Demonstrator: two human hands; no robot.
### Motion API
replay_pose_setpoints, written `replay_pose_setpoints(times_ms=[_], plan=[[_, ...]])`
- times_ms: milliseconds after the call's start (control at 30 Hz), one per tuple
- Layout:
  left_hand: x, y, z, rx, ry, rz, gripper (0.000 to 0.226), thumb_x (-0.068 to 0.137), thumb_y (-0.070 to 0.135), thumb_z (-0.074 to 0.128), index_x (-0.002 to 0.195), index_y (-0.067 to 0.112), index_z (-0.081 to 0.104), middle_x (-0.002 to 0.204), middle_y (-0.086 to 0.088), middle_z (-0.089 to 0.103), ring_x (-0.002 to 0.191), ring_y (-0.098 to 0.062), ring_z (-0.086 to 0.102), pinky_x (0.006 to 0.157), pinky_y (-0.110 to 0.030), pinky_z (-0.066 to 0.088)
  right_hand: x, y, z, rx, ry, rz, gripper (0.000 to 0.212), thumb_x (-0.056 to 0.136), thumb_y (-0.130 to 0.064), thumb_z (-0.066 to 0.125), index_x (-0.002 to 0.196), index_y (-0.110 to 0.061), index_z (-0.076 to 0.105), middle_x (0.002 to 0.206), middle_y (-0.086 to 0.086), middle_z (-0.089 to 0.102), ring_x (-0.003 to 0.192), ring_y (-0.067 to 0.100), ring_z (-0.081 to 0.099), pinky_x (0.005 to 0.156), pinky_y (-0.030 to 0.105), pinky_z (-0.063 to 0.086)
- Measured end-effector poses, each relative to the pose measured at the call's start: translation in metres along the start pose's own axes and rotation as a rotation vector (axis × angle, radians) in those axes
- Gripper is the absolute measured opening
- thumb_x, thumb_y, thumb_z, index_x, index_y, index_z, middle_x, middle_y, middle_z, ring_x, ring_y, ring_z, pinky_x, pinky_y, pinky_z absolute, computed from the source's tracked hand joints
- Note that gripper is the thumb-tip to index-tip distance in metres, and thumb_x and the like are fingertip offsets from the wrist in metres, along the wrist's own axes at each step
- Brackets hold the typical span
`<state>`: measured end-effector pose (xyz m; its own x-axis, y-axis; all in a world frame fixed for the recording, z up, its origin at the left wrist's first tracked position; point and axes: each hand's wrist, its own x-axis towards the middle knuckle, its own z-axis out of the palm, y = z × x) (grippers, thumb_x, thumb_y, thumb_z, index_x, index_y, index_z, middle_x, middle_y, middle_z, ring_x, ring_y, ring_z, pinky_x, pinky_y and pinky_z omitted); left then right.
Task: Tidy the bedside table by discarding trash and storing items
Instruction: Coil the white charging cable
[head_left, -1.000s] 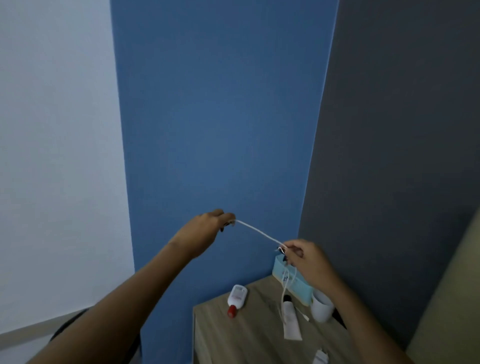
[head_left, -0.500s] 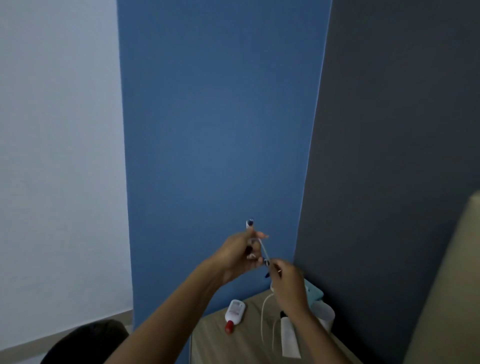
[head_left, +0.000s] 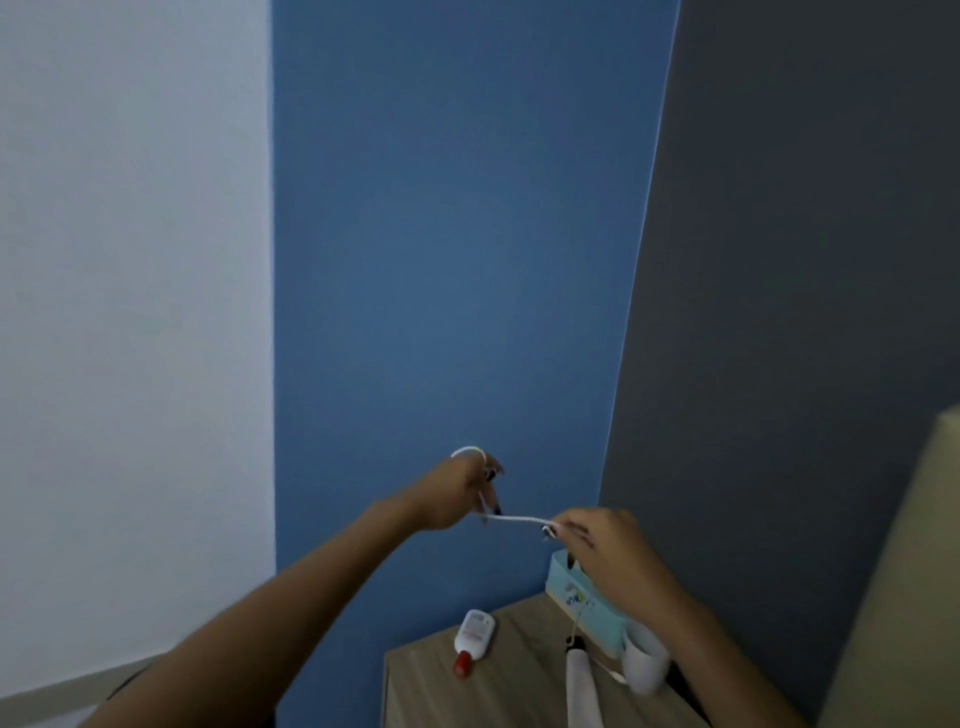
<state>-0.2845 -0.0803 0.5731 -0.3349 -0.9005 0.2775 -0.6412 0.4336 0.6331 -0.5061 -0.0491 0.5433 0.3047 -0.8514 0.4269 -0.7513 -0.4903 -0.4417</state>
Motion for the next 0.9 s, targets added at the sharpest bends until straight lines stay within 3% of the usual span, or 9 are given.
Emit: replay_pose_setpoints(times_ms=[100,167,233,367,467,533,633,800,900], plan=[[-0.010,0.015,0.008,0.239,-0.084,0.093,0.029,0.092,0.000,0.038,0.114,0.000,0.057,0.106,-0.017,0.058,0.091,-0.021,0.058,0.072,-0.019,0.040,0.016,-0.001,-0.024,-0.110,0.069,-0.062,0.017,0.094,-0.022,0.057,0.086,-0.019,0.072,0.071,-0.005,0.059,0.064,0.007,0.055,0.062,0.029,0.046],[-0.021,0.028,0.010,0.214,-0.110,0.105,0.037,0.101,0.020,0.033,0.100,0.004,0.066,0.093,-0.008,0.051,0.080,-0.013,0.052,0.071,-0.016,0.034,0.025,-0.005,-0.034,-0.119,0.129,-0.109,0.014,0.092,-0.019,0.060,0.088,-0.018,0.073,0.076,-0.002,0.062,0.067,0.010,0.057,0.064,0.028,0.047],[-0.030,0.038,0.011,0.043,-0.150,0.017,0.050,0.102,0.038,0.028,0.081,0.010,0.064,0.074,-0.002,0.048,0.063,-0.010,0.048,0.065,-0.020,0.039,0.032,-0.010,-0.038,-0.056,0.213,-0.154,0.012,0.090,-0.017,0.063,0.093,-0.017,0.075,0.077,-0.004,0.061,0.066,0.003,0.055,0.061,0.016,0.043],[-0.039,0.056,0.004,-0.385,-0.272,0.033,0.032,0.102,0.020,0.032,0.076,0.008,0.046,0.060,-0.002,0.037,0.051,-0.011,0.037,0.055,-0.019,0.046,0.044,-0.018,-0.019,0.196,0.344,-0.117,0.016,0.091,-0.014,0.062,0.101,-0.017,0.074,0.092,-0.006,0.070,0.083,0.004,0.064,0.076,0.015,0.049],[-0.029,0.068,0.003,-0.729,-0.228,0.049,0.035,0.103,0.019,0.028,0.074,0.008,0.045,0.061,-0.005,0.041,0.054,-0.015,0.042,0.069,-0.027,0.051,0.046,-0.026,0.006,0.472,0.371,-0.008,0.018,0.093,-0.013,0.057,0.093,-0.024,0.070,0.085,-0.010,0.070,0.083,0.009,0.067,0.076,0.028,0.054],[-0.017,0.072,0.006,-0.925,-0.156,0.031,0.037,0.103,0.017,0.028,0.074,0.009,0.049,0.062,-0.005,0.052,0.058,-0.016,0.053,0.074,-0.030,0.053,0.044,-0.038,0.025,0.590,0.381,0.069,0.021,0.094,-0.012,0.053,0.084,-0.025,0.065,0.072,-0.014,0.068,0.072,0.000,0.064,0.067,0.018,0.051],[0.004,0.072,0.007,-1.108,-0.071,0.016,0.037,0.103,0.016,0.028,0.085,0.006,0.058,0.071,-0.004,0.070,0.074,-0.016,0.069,0.086,-0.031,0.053,0.040,-0.052,0.053,0.493,0.228,0.163,0.022,0.096,-0.009,0.046,0.080,-0.005,0.061,0.066,-0.007,0.067,0.058,0.004,0.063,0.061,0.021,0.051],[0.016,0.056,-0.002,-0.678,0.096,0.110,0.034,0.103,0.010,0.031,0.098,-0.010,0.058,0.091,-0.005,0.067,0.083,-0.001,0.069,0.080,-0.013,0.052,0.019,-0.069,0.070,0.563,0.103,0.083,0.013,0.094,-0.004,0.047,0.096,-0.012,0.058,0.065,0.004,0.062,0.053,0.002,0.061,0.056,0.016,0.050],[0.011,0.040,-0.008,-0.201,0.207,0.196,0.034,0.101,0.010,0.037,0.075,0.000,0.056,0.085,-0.005,0.060,0.079,0.001,0.065,0.073,-0.012,0.049,0.012,-0.067,0.063,0.495,0.008,0.076,0.021,0.093,-0.005,0.047,0.101,-0.018,0.061,0.070,0.000,0.063,0.057,0.005,0.064,0.056,0.021,0.055]])
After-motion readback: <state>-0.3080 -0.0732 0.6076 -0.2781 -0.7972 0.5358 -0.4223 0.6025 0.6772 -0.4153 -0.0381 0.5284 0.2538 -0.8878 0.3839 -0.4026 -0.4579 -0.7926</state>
